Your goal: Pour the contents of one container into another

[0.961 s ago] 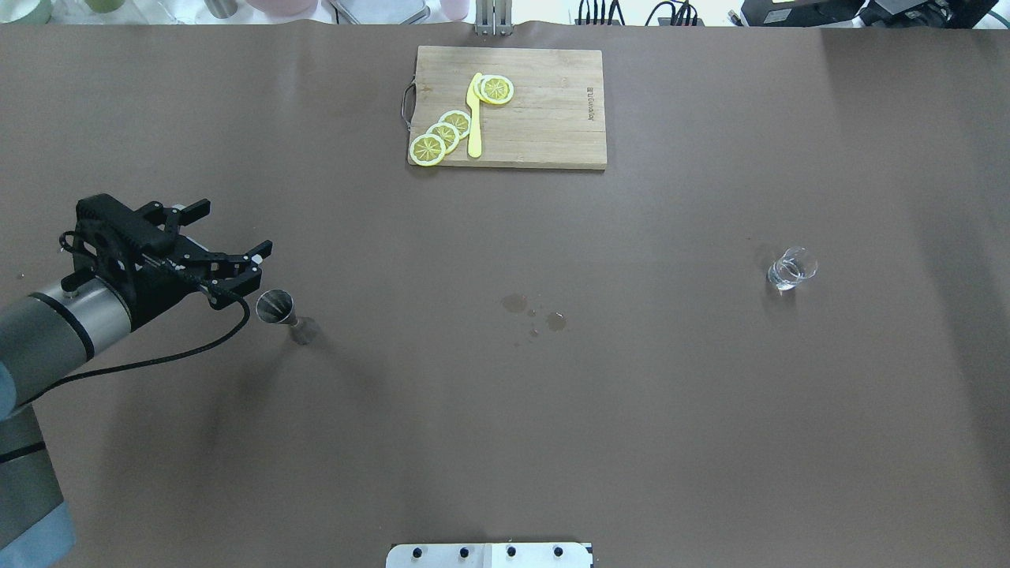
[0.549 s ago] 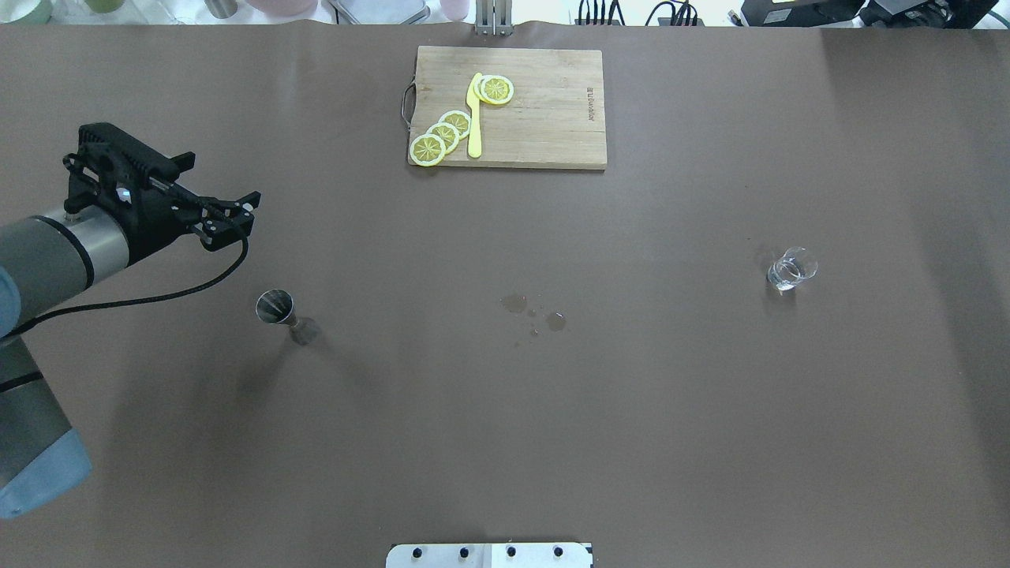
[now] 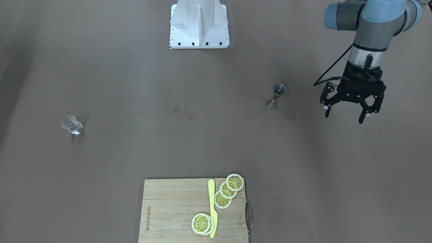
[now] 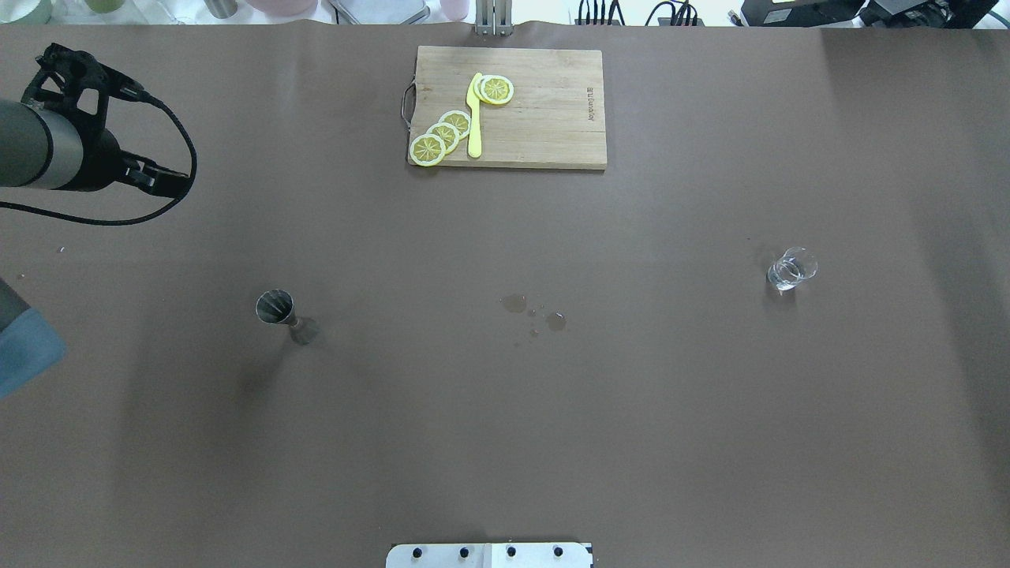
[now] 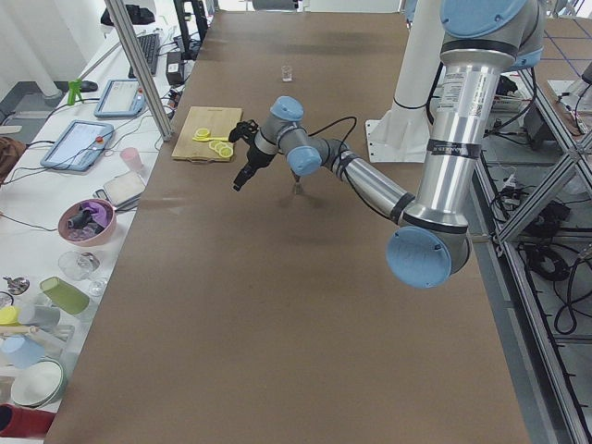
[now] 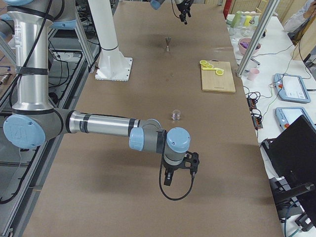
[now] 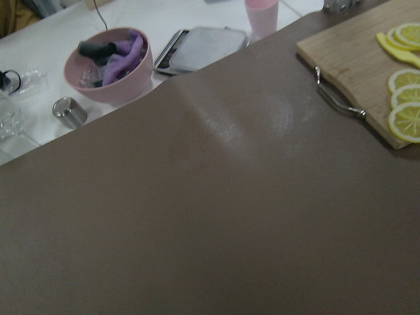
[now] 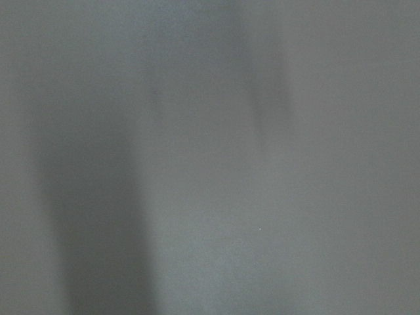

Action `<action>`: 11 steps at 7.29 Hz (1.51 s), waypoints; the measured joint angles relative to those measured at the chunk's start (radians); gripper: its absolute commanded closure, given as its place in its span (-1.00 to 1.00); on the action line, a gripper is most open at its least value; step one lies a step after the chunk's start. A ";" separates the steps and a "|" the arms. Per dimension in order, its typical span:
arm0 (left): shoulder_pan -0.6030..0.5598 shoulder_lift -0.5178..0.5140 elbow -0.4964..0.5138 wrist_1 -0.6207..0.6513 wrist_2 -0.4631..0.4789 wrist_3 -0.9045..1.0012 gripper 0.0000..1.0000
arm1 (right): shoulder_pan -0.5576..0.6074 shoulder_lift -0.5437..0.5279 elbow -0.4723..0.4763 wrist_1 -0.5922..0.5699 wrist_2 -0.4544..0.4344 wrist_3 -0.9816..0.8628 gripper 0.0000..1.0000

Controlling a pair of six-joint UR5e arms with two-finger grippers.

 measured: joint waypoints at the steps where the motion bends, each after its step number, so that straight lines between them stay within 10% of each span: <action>1: -0.048 0.003 0.002 0.112 -0.102 0.001 -0.95 | 0.000 0.000 -0.001 0.000 0.000 0.000 -1.00; 4: -0.164 0.027 0.036 0.271 -0.375 0.050 -0.96 | 0.000 -0.017 -0.004 0.000 -0.001 0.008 -1.00; 11: -0.303 0.070 0.262 0.195 -0.463 0.155 -0.95 | -0.002 -0.022 -0.031 0.001 0.002 0.009 -1.00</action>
